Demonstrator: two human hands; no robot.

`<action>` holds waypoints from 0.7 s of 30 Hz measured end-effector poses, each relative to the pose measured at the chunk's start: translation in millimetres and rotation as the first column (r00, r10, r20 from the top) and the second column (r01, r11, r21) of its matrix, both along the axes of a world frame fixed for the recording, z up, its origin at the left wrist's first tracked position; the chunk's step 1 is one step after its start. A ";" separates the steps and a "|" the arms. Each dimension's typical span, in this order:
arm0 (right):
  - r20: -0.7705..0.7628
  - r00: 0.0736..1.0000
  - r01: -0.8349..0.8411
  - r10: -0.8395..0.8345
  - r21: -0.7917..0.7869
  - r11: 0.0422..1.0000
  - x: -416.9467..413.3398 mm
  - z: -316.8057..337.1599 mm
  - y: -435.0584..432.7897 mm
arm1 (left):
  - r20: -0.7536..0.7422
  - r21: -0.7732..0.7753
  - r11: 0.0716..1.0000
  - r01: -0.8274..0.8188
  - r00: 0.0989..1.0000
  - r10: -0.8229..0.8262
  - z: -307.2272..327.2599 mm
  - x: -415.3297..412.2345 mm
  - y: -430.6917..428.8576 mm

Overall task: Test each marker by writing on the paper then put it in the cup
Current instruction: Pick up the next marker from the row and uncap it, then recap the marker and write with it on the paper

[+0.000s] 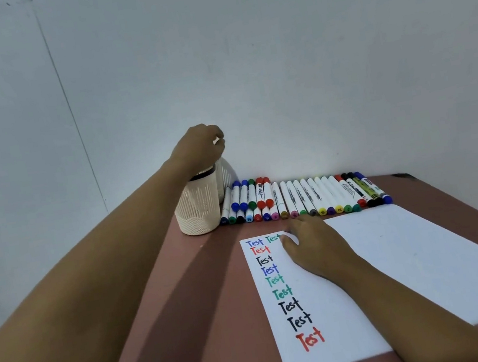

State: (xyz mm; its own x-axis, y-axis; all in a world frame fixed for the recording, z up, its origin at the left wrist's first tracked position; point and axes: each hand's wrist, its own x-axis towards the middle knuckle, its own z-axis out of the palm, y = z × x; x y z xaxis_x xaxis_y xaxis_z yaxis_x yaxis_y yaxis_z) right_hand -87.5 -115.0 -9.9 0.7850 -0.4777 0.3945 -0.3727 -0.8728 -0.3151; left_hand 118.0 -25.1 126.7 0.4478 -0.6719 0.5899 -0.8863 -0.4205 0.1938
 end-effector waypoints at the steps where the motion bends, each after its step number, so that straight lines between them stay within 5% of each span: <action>1: -0.002 1.000 0.000 0.000 0.001 1.000 -0.5 0.1 0.5 | 0.011 -0.045 0.998 0.041 0.999 -0.041 -2.1 -12.7 4.6; 6: 0.005 1.000 -0.005 0.005 0.006 1.000 -1.4 1.1 2.2 | -0.001 -0.112 0.976 0.186 0.982 -0.187 -43.9 -63.5 27.5; 15: -0.089 0.996 0.003 -0.007 -0.047 0.999 0.0 5.2 7.3 | -0.286 0.291 0.937 0.195 0.952 -0.109 -125.2 -72.7 42.9; 21: -0.182 0.983 0.030 -0.034 -0.027 0.999 6.4 25.5 4.5 | -0.306 0.297 0.934 0.199 0.946 -0.104 -126.7 -74.2 40.9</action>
State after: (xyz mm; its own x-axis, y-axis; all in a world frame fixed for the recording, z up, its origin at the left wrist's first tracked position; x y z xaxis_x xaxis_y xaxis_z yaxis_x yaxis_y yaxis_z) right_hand -81.1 -110.5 15.6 0.8292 -0.4957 0.2582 -0.4498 -0.8661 -0.2181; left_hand 43.8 15.9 0.0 0.4404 -0.8758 0.1974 -0.8731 -0.3666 0.3213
